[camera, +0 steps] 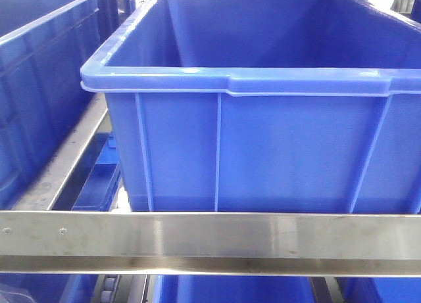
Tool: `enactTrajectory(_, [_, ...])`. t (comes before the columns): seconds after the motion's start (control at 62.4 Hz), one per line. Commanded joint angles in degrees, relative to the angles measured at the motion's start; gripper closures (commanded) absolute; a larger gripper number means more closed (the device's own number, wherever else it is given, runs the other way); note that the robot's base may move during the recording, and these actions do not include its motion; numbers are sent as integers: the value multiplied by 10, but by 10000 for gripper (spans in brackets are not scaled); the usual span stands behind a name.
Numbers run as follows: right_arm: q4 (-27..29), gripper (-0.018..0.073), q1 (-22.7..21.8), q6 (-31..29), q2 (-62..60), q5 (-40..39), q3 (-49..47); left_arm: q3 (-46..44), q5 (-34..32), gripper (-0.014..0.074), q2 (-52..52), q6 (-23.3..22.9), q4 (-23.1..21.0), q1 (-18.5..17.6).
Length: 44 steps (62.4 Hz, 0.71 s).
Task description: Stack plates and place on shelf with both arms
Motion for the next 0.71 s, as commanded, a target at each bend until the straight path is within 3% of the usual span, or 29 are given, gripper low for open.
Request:
enactTrajectory(0.0, [2, 503, 0, -2, -68, -28, 13, -18, -54, 512, 3, -1, -3, 0])
enactTrajectory(0.449, [3, 503, 0, 3, -403, -196, 344, -18, -54, 512, 3, -1, -3, 0])
enactTrajectory(0.689, [6, 503, 0, 3, -537, -286, 455, -18, -54, 512, 3, -1, -3, 0])
